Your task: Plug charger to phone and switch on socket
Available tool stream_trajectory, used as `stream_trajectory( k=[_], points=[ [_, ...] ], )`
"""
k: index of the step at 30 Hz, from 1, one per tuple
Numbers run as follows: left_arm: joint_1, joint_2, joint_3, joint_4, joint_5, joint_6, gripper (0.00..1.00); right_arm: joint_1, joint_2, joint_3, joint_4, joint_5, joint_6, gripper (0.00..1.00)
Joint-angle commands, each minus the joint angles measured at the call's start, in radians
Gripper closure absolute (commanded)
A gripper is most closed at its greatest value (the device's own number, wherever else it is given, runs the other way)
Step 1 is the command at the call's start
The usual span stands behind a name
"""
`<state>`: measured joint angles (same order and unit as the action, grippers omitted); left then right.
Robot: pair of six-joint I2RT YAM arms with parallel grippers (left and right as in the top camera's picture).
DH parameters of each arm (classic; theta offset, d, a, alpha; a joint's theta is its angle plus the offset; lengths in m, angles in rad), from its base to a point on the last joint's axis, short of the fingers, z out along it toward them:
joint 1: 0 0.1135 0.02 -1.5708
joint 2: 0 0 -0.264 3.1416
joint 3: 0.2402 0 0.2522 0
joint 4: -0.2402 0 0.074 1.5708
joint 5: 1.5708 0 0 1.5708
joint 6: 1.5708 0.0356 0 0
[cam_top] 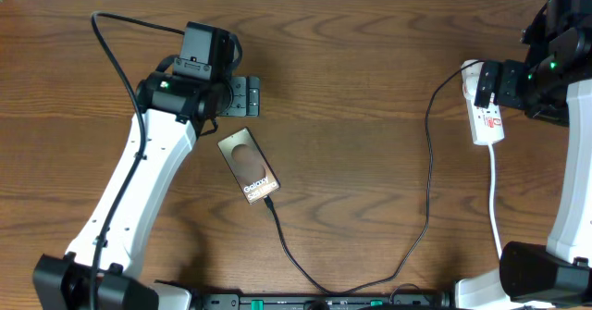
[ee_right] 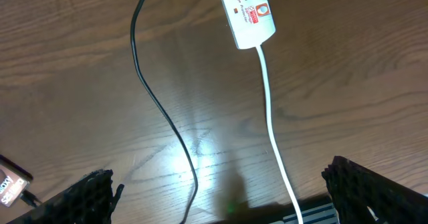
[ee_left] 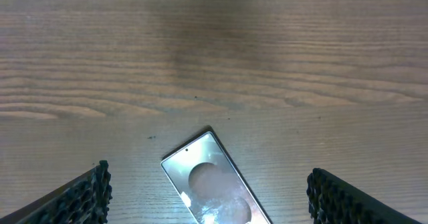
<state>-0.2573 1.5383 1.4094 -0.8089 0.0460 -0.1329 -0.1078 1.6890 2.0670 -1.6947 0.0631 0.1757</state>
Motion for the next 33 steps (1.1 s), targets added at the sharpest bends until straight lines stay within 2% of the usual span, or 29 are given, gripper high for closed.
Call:
stream_trajectory(
  k=[1, 6, 10, 17, 27, 29, 33],
  points=[
    [0.001, -0.073, 0.021, 0.001, -0.039, 0.010, 0.09, 0.005, -0.014, -0.003, -0.003, 0.006, 0.011, 0.01],
    [0.001, -0.185, -0.029, 0.021, -0.066, 0.011, 0.09, 0.005, -0.014, -0.003, -0.003, 0.006, 0.011, 0.01],
    [0.001, -0.307, -0.130, 0.128, -0.066, 0.036, 0.09, 0.005, -0.014, -0.003, -0.003, 0.006, 0.011, 0.01],
    [0.003, -0.607, -0.439, 0.451, -0.065, 0.036, 0.09, 0.005, -0.014, -0.003, -0.003, 0.006, 0.011, 0.01],
    [0.096, -1.053, -0.982, 1.084, 0.019, 0.036, 0.09, 0.005, -0.014, -0.003, -0.003, 0.006, 0.011, 0.01],
    [0.134, -1.131, -1.078, 1.177, 0.047, 0.036, 0.09, 0.005, -0.014, -0.003, -0.003, 0.006, 0.011, 0.01],
    [0.197, -1.232, -1.175, 1.215, 0.077, 0.036, 0.09, 0.005, -0.014, -0.003, -0.003, 0.006, 0.011, 0.01]
  ],
)
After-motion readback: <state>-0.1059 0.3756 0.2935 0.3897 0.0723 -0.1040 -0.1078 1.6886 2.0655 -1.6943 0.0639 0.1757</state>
